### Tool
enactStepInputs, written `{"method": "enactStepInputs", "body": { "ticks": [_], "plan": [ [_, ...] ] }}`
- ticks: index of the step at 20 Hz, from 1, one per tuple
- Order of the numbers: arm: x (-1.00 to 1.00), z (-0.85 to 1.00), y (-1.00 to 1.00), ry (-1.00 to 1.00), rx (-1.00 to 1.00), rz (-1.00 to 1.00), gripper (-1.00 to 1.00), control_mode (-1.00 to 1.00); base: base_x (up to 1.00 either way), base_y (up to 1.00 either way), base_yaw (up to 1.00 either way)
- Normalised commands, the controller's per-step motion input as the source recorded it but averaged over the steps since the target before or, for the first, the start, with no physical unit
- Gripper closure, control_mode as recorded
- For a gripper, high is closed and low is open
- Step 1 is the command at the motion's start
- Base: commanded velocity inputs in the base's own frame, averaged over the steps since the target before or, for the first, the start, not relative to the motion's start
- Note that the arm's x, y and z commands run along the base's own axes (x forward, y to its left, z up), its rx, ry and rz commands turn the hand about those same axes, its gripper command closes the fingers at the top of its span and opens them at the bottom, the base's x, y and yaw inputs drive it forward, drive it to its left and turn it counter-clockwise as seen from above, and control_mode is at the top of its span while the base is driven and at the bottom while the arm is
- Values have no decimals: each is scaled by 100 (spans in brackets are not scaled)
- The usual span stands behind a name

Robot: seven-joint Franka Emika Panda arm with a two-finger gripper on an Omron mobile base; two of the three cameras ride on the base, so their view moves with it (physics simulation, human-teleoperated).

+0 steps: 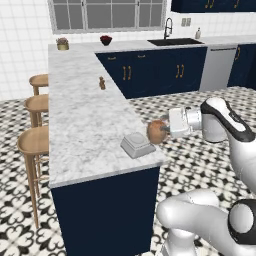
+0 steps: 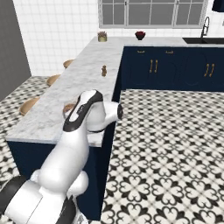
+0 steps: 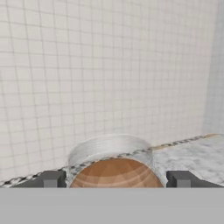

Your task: Pick the honey bottle and place it on the digital scale for weighing, and close the cabinet.

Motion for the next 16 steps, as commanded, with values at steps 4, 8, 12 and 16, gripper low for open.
{"method": "enactStepInputs", "body": {
  "ticks": [4,8,12,16],
  "plan": [
    [62,-16,2,-1,0,6,100,-100,0,0,0],
    [40,-7,6,0,0,0,100,-100,0,0,0],
    [23,-13,31,0,0,0,100,-100,0,0,0],
    [13,-22,12,0,0,0,100,-100,0,0,0]
  ]
}}
